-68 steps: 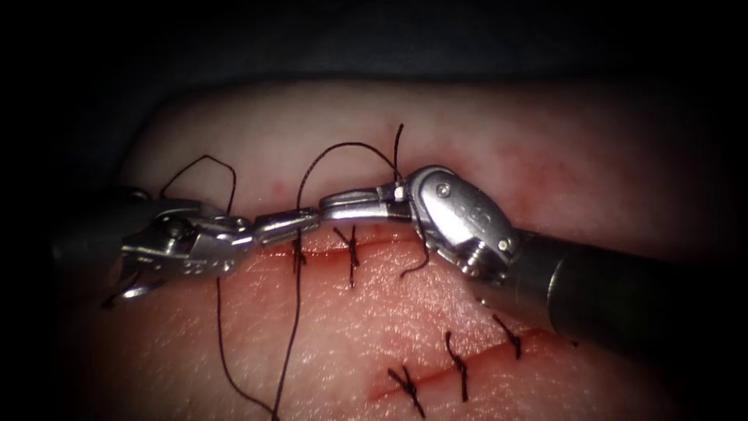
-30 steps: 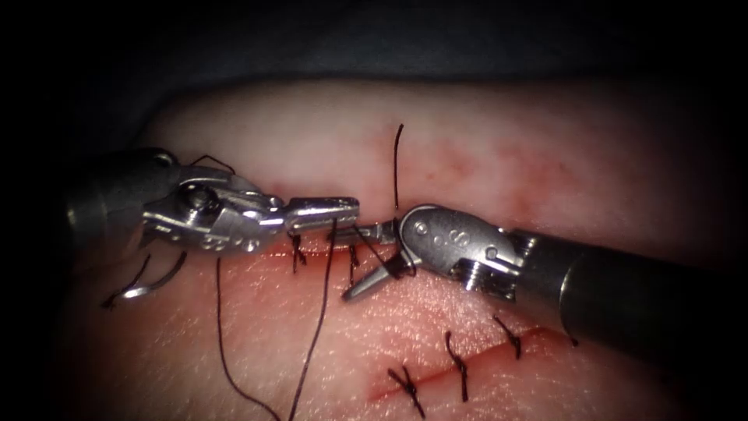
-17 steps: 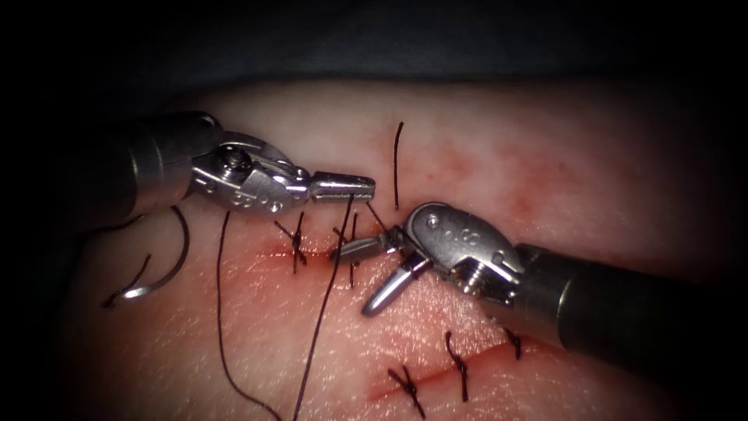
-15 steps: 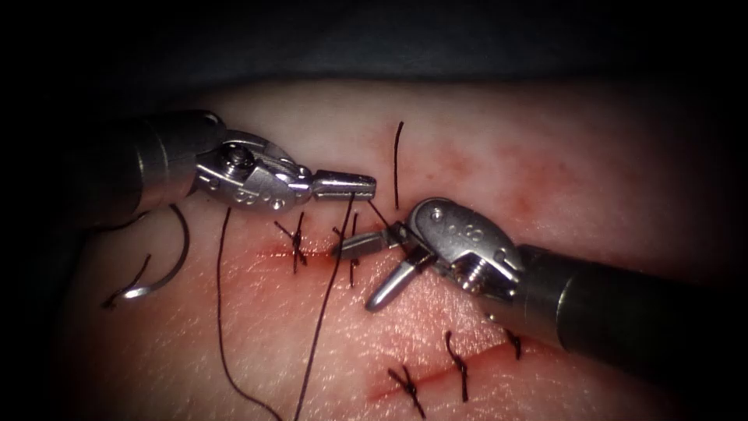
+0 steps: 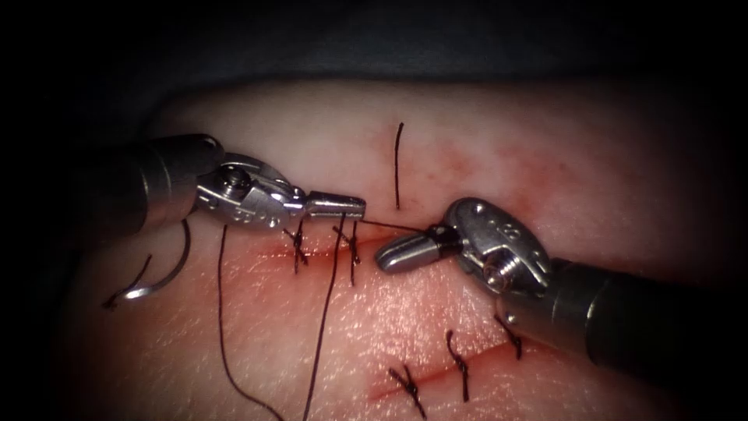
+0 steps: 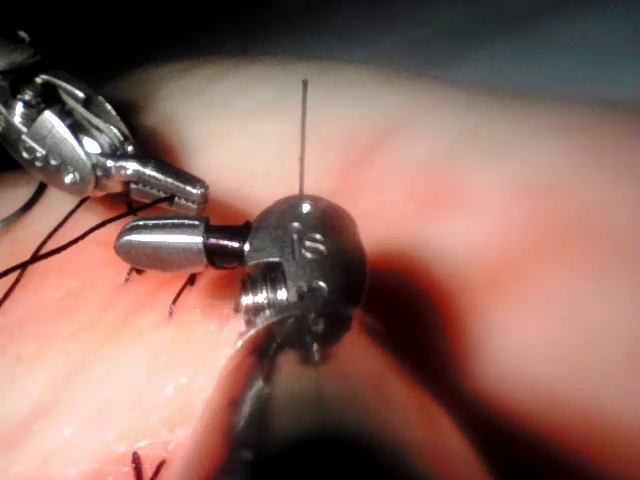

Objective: Wound Closure
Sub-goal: Wrap suture twice around right gripper, counter-clockwise

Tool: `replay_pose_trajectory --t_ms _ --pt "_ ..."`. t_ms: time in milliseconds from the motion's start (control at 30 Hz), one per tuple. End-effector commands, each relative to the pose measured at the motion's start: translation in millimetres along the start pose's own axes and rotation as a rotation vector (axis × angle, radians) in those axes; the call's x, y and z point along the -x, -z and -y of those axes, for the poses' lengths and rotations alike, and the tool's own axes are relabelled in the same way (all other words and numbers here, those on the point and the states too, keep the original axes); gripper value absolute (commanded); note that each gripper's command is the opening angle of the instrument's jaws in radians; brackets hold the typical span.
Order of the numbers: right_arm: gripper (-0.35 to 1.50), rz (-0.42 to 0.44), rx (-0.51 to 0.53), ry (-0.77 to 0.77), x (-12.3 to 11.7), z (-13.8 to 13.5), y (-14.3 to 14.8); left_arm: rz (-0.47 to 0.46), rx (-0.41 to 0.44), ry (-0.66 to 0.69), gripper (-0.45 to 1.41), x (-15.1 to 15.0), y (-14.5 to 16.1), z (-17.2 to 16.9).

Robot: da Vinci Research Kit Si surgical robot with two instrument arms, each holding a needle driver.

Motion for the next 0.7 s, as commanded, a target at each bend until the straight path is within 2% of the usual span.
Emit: replay_pose_trajectory --t_ms 33,67,100,133,167,267,300,367,433,467,533,567,700 --pt "-0.22 -0.027 0.013 0.008 0.0 -0.8 -1.2 0.004 -0.001 -0.008 -0.45 0.6 -0.9 0.3" --pt "-0.33 -0.040 0.021 0.022 -0.1 -0.9 -1.1 0.011 0.000 -0.006 -0.45 0.5 -1.0 0.0" --pt "-0.35 -0.055 0.032 0.030 -0.3 -0.9 -1.0 0.015 0.000 -0.008 -0.45 0.5 -1.1 -0.3" --pt "-0.23 -0.078 0.048 0.043 -0.4 -1.0 -1.0 0.017 0.001 -0.005 -0.45 0.4 -1.1 -0.5" --pt "0.24 -0.117 0.077 0.041 -0.4 -1.2 -1.1 0.019 0.002 -0.004 -0.45 0.2 -1.2 -1.0" --pt "0.41 -0.135 0.088 0.060 -0.3 -1.5 -1.3 0.023 0.002 -0.005 -0.45 -0.2 -1.4 -1.6" --pt "0.68 -0.140 0.111 0.088 -0.2 -1.7 -1.6 0.028 0.002 -0.002 -0.45 -0.6 -1.8 -1.8" --pt "0.71 -0.167 0.160 0.119 -0.1 -1.8 -1.8 0.031 0.001 -0.006 -0.45 -0.9 -2.1 -2.1" --pt "0.88 -0.185 0.257 0.146 -0.1 -1.9 -1.9 0.034 0.000 -0.010 -0.45 -1.4 -2.5 -2.4" --pt "0.96 -0.194 0.378 0.201 -0.3 -1.9 -1.7 0.042 0.001 -0.014 -0.45 -1.8 -2.6 -2.6" --pt "1.03 -0.202 0.512 0.222 -0.3 -1.9 -1.2 0.063 0.002 -0.019 -0.45 -2.5 -2.8 -2.8" --pt "1.03 -0.205 0.572 0.238 -0.3 -1.7 -1.0 0.069 0.002 -0.020 -0.45 -3.1 -2.9 -2.9" --pt "1.00 -0.187 0.705 0.284 -0.7 -0.8 -0.6 0.090 0.004 -0.020 -0.45 -4.2 -3.0 -2.7"
